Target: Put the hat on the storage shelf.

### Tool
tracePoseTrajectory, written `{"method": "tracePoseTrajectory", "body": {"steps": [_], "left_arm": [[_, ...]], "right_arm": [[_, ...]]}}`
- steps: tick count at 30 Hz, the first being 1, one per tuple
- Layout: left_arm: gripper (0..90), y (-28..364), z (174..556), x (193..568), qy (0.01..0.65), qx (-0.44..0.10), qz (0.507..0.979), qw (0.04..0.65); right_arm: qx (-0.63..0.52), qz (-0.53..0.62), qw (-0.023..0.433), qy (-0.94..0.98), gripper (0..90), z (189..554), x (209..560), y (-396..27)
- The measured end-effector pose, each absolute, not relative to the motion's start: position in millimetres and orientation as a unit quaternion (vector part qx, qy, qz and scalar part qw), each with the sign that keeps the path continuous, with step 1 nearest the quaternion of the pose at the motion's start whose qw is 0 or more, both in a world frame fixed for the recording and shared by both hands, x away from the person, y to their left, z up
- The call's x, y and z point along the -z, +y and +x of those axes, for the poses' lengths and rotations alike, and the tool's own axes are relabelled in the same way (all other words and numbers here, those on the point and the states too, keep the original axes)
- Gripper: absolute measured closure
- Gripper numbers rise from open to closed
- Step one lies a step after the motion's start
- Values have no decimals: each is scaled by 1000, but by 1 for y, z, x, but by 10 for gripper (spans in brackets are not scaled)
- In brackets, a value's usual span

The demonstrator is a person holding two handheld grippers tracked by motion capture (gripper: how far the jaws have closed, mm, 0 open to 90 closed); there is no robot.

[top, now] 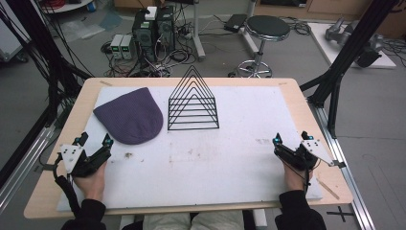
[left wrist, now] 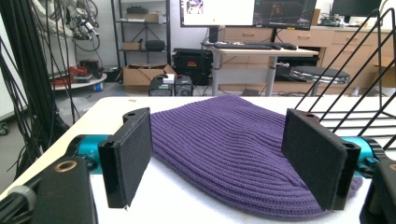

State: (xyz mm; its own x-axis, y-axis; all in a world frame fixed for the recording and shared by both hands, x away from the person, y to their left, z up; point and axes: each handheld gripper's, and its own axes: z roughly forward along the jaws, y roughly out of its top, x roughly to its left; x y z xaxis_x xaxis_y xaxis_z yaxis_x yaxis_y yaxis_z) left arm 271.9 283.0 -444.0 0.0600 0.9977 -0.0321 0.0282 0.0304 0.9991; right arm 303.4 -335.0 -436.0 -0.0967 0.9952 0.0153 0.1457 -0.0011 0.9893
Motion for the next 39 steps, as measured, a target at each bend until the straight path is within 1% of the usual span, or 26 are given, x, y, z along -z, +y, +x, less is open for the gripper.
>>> {"method": "tracePoseTrajectory", "body": {"steps": [18, 23, 27, 34, 39], "left_arm": [[249, 286, 273, 445, 507, -458, 514, 519], [250, 286, 281, 438, 498, -449, 532, 517], [227, 283, 291, 431, 490, -445, 553, 506], [227, 283, 300, 419, 493, -449, 552, 500], [226, 287, 318, 412, 507, -423, 577, 481]], "right_arm": [[-490, 521, 427, 553, 50, 303, 437, -337], [-490, 519, 426, 556, 50, 306, 438, -335], [-487, 517, 424, 562, 50, 308, 439, -334], [-492, 512, 423, 563, 50, 310, 438, -332], [-491, 516, 420, 562, 51, 312, 438, -331]]}}
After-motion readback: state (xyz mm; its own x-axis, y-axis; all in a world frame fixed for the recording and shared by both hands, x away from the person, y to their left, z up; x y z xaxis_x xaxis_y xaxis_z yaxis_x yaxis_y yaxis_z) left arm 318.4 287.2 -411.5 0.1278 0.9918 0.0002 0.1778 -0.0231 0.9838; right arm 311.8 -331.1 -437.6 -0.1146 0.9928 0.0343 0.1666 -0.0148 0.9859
